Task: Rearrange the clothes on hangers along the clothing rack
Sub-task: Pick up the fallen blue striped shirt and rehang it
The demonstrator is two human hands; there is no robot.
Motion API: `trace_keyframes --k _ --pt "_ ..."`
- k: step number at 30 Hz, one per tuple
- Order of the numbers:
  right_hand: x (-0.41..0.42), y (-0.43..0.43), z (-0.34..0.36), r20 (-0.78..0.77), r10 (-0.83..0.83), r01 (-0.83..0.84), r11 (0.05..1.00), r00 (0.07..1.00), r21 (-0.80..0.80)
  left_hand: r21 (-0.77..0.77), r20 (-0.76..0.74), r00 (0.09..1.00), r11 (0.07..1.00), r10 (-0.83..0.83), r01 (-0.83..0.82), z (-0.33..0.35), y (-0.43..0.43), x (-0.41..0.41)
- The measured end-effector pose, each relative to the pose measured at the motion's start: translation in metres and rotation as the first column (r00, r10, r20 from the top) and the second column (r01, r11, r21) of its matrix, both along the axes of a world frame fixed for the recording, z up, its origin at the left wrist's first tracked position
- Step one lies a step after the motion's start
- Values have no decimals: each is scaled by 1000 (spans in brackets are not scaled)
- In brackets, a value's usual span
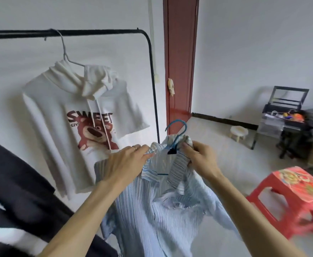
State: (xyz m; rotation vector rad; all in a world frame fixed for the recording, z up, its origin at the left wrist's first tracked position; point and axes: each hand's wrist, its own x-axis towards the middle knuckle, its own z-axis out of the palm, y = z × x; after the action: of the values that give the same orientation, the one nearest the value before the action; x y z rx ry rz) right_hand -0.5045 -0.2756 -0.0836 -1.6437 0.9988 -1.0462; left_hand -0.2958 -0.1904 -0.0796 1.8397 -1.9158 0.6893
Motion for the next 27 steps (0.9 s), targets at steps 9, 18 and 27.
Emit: trace_keyframes --k 9,18,27 --pt "-33 -28 6 -556 -53 -205 897 829 -391 -16 -554 832 1000 2 -13 -1 15 9" --pt "-19 -39 -9 -450 -181 36 949 875 -313 216 -784 621 932 -13 292 3 48 18" --pt "6 -28 -12 -218 33 -119 911 975 -395 357 -592 802 918 80 171 8 -1 12"
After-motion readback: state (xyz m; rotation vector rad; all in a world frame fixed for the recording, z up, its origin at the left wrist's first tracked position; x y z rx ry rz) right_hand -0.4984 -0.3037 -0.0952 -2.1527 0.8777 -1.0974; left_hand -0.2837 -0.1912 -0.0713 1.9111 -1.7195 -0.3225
